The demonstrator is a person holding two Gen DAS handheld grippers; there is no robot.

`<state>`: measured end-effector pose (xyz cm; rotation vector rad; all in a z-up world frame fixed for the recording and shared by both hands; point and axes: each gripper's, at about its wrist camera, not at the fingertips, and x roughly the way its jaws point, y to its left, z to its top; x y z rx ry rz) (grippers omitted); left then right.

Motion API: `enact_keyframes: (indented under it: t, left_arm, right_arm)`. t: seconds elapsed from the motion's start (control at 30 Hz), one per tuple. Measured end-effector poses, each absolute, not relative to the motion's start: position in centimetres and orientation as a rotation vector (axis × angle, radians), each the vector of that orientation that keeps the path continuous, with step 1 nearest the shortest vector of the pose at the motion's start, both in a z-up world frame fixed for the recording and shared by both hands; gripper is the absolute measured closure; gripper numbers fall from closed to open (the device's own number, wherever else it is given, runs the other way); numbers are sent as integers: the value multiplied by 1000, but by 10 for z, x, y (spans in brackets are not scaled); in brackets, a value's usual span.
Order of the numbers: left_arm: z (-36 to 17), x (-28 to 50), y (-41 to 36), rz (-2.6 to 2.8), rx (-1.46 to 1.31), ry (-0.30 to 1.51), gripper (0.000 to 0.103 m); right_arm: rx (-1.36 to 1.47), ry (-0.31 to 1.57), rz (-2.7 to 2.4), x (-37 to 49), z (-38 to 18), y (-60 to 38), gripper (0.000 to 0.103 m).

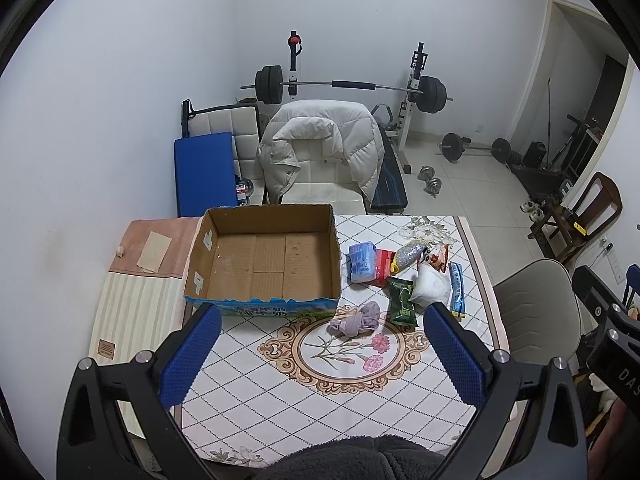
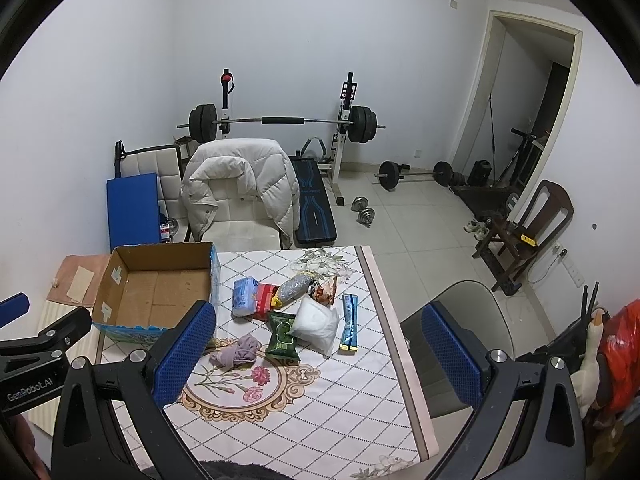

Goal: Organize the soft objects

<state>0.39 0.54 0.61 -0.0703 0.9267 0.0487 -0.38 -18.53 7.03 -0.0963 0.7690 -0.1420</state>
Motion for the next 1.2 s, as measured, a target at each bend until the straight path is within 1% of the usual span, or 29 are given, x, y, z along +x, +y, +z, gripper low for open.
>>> enact_keyframes:
  t: [0.13,0.47,1.2]
  left_arm:
    - [19,7,9,47,-69,922,0]
    - [26,10,14,49,-63,909,0]
    - [19,2,10,52,-60,903,0]
  right_arm:
    - [-93,759,-143,-7,70,-188,0]
    - [-101,743,-138,-10,70,-185,0]
    - [-102,751,-135,-12,66,-184,0]
